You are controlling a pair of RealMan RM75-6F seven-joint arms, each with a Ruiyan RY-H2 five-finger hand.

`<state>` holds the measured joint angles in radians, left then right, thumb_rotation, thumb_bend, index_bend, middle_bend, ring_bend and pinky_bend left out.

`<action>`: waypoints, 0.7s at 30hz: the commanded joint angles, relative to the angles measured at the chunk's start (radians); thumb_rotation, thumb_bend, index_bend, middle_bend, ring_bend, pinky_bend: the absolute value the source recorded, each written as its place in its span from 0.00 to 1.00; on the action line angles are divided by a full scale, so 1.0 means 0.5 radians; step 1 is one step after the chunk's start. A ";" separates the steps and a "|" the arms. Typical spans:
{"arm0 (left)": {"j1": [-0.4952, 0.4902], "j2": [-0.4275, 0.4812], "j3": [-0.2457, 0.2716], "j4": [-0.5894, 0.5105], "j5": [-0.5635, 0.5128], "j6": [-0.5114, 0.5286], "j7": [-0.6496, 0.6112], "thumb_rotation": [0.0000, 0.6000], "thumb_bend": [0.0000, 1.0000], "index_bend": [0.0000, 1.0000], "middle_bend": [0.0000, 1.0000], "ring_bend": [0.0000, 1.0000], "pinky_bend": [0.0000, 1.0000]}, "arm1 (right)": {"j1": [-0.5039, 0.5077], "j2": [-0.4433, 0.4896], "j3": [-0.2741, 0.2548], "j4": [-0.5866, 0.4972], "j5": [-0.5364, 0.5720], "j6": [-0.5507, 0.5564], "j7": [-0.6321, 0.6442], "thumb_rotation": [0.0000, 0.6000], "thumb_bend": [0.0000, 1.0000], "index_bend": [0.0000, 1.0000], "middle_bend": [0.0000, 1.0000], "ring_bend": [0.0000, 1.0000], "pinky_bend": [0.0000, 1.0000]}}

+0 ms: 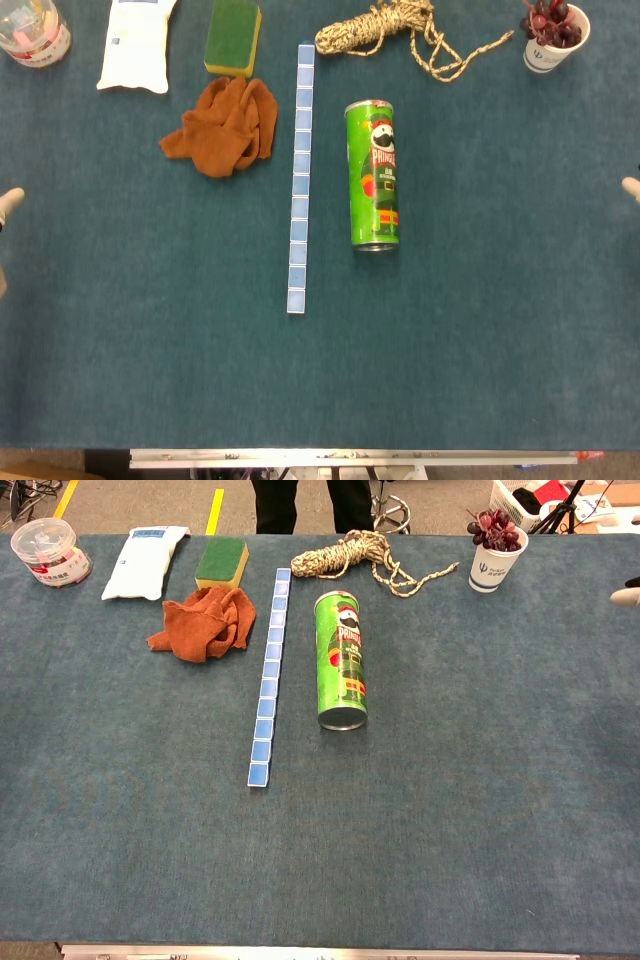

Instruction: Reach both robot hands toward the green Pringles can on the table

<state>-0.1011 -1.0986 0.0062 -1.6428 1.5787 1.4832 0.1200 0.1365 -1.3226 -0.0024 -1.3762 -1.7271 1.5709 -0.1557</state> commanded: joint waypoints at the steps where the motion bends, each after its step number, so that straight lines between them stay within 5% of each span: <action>1: 0.002 -0.001 -0.001 0.001 0.004 0.007 -0.017 1.00 1.00 0.15 0.02 0.05 0.20 | 0.001 0.002 0.001 -0.003 0.003 -0.003 -0.004 1.00 1.00 0.20 0.16 0.14 0.32; 11: -0.002 0.010 0.001 0.009 0.021 0.008 -0.077 1.00 1.00 0.13 0.00 0.02 0.16 | 0.013 0.019 -0.012 -0.011 -0.017 -0.016 0.031 1.00 1.00 0.09 0.10 0.05 0.18; 21: -0.008 0.019 0.006 0.004 0.012 -0.017 -0.103 1.00 1.00 0.05 0.00 0.00 0.15 | 0.019 0.017 -0.018 0.001 -0.021 -0.027 0.053 1.00 1.00 0.03 0.07 0.03 0.16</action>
<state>-0.1068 -1.0901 0.0078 -1.6395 1.5834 1.4735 0.0702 0.1459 -1.3141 -0.0113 -1.3758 -1.7375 1.5576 -0.1291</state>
